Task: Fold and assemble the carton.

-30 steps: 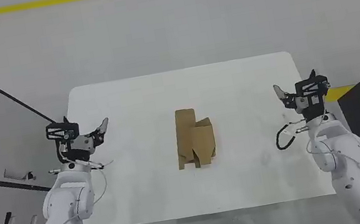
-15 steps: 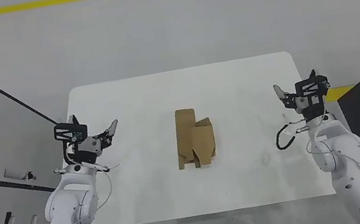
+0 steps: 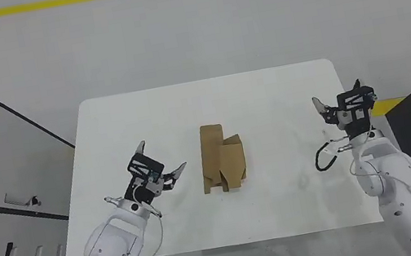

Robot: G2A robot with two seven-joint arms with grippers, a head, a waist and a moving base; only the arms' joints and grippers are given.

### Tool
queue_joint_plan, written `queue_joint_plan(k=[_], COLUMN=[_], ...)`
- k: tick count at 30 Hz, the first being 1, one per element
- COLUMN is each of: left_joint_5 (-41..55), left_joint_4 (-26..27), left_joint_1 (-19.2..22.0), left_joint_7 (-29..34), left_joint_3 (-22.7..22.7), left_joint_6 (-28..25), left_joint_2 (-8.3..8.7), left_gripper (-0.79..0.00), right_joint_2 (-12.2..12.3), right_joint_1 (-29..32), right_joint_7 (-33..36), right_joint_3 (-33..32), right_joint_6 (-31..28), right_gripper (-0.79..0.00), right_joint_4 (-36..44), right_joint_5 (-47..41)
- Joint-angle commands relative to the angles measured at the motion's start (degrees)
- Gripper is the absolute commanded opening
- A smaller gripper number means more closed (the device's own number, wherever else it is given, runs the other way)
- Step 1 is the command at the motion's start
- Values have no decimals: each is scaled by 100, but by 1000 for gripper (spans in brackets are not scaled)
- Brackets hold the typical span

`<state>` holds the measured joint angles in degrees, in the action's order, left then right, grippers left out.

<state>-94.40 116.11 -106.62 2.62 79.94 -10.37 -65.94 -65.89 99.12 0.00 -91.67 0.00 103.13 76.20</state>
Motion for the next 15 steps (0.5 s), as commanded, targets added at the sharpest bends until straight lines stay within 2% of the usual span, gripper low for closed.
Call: queue_joint_plan(k=[1,6,9,15], left_joint_5=[4,13,-106,-958], left_joint_4=[-2,16,-17,-366], left_joint_1=[0,-8,-65,20], left_joint_7=[0,-42,-379,-578], left_joint_3=[2,-38,-247,-897], left_joint_6=[2,-49,-137,266], left_joint_2=[0,-1,-5,-53], left_gripper=[0,0,0,0], right_joint_2=[0,0,0,0], right_joint_1=[0,0,0,0], right_joint_7=[0,0,0,0], right_joint_3=[0,0,0,0], right_joint_6=[0,0,0,0], right_gripper=[0,0,0,0], right_joint_4=[0,0,0,0], right_joint_5=[0,0,0,0])
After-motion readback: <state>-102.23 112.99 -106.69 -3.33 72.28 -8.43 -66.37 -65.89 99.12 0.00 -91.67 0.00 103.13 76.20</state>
